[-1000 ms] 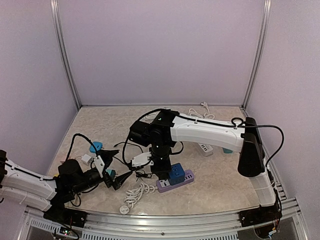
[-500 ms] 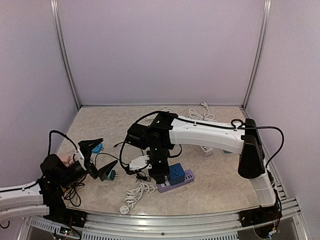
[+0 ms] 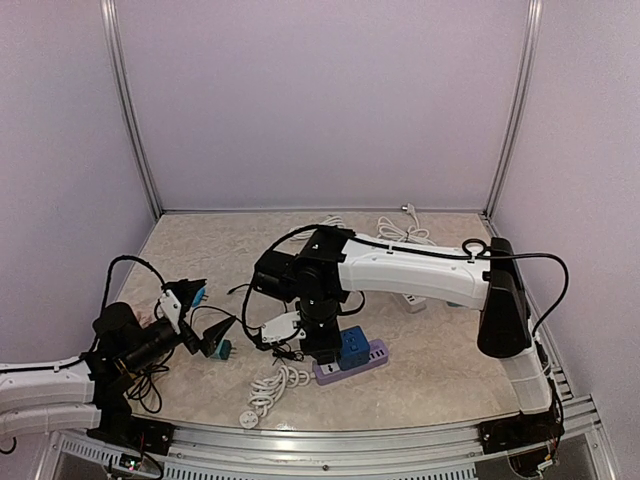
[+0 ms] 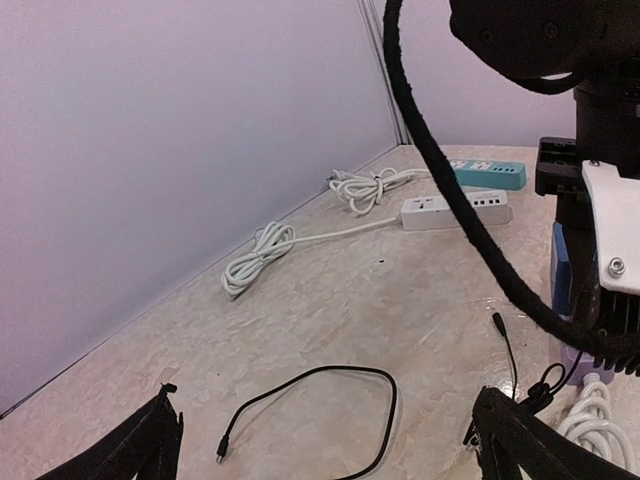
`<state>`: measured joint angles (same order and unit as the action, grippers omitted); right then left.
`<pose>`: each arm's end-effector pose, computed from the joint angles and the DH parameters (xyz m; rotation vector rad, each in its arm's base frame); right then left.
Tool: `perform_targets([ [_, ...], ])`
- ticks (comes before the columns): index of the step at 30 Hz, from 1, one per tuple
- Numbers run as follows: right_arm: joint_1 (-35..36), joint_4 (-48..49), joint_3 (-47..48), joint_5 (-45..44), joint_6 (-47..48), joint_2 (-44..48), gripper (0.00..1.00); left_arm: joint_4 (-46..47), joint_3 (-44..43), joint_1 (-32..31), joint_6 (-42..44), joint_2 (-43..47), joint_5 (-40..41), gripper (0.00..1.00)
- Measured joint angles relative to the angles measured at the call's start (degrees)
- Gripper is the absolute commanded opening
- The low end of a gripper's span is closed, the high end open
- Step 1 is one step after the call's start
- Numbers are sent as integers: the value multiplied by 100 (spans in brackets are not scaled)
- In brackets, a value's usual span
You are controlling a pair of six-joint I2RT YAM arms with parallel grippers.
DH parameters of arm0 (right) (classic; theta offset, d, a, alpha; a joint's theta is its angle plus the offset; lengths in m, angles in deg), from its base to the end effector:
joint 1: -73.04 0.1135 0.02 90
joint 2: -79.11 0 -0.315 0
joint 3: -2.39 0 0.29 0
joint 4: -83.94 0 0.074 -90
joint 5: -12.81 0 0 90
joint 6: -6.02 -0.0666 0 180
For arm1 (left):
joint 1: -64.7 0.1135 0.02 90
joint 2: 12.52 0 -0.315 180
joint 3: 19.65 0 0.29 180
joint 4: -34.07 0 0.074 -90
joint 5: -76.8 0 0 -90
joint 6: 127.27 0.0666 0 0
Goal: Insert the plug
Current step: Insert the plug into the socket.
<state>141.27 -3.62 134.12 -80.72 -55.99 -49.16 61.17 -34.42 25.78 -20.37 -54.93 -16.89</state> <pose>0.1963 0.4805 0.2386 -2.2476 2.0224 -0.0339 0.1411 -0.1194 0.1901 0.7892 1.3816 -0.3512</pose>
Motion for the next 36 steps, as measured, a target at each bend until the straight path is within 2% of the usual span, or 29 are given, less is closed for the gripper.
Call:
perform_targets([
  [13,175,2,-245,-501,72,-11,0,35,0,0,2,-122,-125,99],
  [19,-22,20,-304,-118,186,-4,0,37,0,0,2,-118,-188,99],
  [26,-428,680,-1172,691,256,483,0,35,0,0,4,-98,-192,99],
  [30,-439,990,-1488,769,238,671,0,37,0,0,4,-111,-197,99],
  [31,-439,1003,-1497,772,227,680,5,37,0,0,4,-120,-203,99],
  [34,-437,990,-1451,756,192,664,38,37,0,0,4,-153,-214,99],
  [36,-424,968,-1373,739,116,614,51,35,0,0,9,-162,-214,99],
])
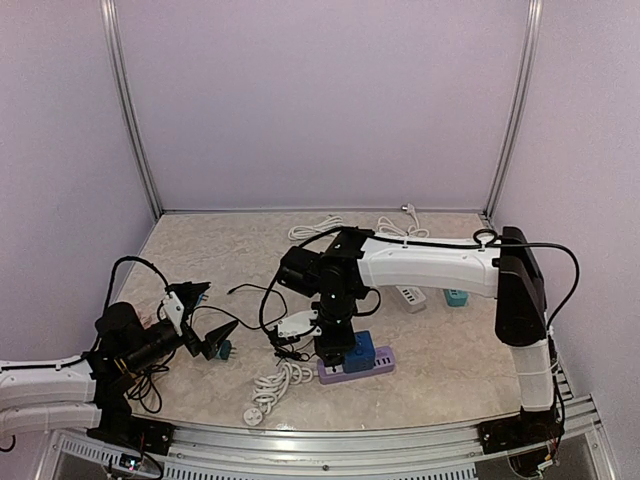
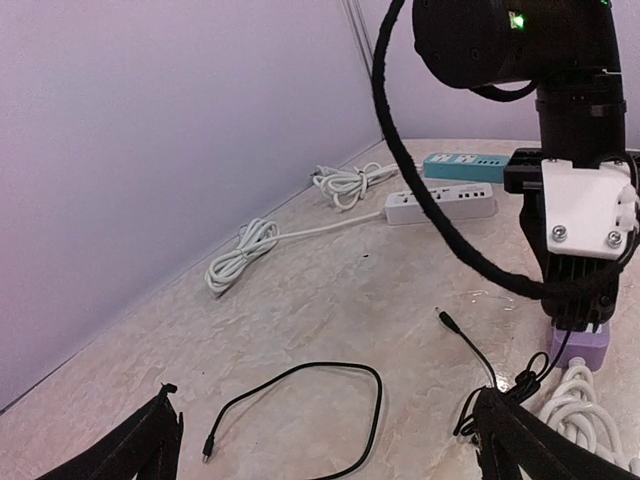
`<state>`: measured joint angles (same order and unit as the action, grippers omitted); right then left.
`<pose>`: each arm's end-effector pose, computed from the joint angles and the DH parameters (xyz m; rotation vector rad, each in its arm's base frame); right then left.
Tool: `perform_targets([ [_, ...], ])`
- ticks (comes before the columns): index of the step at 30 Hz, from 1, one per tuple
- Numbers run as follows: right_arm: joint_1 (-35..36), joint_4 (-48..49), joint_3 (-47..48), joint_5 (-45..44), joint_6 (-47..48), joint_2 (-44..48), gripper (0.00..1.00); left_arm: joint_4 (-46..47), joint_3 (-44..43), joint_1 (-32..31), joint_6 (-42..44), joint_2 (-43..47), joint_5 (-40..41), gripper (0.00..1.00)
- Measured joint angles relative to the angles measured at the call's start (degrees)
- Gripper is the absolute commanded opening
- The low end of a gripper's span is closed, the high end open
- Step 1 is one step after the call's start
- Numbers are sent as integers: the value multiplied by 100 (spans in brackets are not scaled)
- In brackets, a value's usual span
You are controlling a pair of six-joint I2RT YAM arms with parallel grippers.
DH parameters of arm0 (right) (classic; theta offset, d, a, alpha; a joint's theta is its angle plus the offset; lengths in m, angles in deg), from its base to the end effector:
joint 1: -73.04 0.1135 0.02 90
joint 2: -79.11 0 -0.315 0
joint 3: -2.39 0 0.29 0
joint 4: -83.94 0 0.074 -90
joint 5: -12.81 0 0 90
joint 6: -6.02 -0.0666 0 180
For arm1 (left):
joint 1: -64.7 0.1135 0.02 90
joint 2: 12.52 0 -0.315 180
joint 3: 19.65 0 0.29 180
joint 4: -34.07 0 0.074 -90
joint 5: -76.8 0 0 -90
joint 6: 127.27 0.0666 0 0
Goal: Insert the plug
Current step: Insert the plug into the socket.
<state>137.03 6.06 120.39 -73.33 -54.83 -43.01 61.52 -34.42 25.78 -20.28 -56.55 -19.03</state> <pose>0.2136 0.4480 0.2204 -2.2012 2.0740 0.1606 0.1410 -0.1226 0.1863 0.8265 1.3877 -0.3780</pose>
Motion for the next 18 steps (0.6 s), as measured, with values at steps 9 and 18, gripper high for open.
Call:
perform_targets([
  [9,50,-31,212,-245,-232,-166,81,-85,-2,0,153,90,0,99],
  [18,87,1003,-138,-310,-695,1093,100,-846,-83,76,297,533,11,99],
])
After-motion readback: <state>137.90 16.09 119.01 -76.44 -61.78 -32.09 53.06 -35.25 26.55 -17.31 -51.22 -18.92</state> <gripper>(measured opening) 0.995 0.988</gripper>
